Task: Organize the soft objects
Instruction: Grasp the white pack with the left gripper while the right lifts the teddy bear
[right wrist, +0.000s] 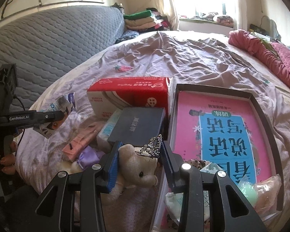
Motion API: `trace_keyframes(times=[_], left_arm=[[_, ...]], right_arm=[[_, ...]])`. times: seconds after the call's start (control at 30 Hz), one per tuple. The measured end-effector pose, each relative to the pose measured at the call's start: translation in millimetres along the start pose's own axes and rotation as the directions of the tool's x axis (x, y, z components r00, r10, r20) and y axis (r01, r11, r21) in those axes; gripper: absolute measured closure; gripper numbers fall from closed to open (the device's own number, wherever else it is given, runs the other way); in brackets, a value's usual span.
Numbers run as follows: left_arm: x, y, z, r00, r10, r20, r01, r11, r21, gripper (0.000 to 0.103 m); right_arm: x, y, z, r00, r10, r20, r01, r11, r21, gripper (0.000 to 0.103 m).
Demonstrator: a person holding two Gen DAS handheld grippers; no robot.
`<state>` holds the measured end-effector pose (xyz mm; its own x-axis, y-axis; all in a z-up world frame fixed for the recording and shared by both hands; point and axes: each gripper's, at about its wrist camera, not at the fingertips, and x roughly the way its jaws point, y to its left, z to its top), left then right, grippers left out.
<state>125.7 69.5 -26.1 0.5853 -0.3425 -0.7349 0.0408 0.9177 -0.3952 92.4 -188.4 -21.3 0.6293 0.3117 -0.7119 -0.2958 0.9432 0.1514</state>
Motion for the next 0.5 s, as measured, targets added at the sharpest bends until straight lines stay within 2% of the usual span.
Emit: trace_keyframes(times=[0.5], left_arm=[[-7.6,-58.2,-8.4,0.998,-0.056,0.005,0.055,0.992,0.114,0.076]], right_arm=[[-14.8,-3.7,2.6,0.999,0.007,0.038,-0.008,1.000,0.003,0.061]])
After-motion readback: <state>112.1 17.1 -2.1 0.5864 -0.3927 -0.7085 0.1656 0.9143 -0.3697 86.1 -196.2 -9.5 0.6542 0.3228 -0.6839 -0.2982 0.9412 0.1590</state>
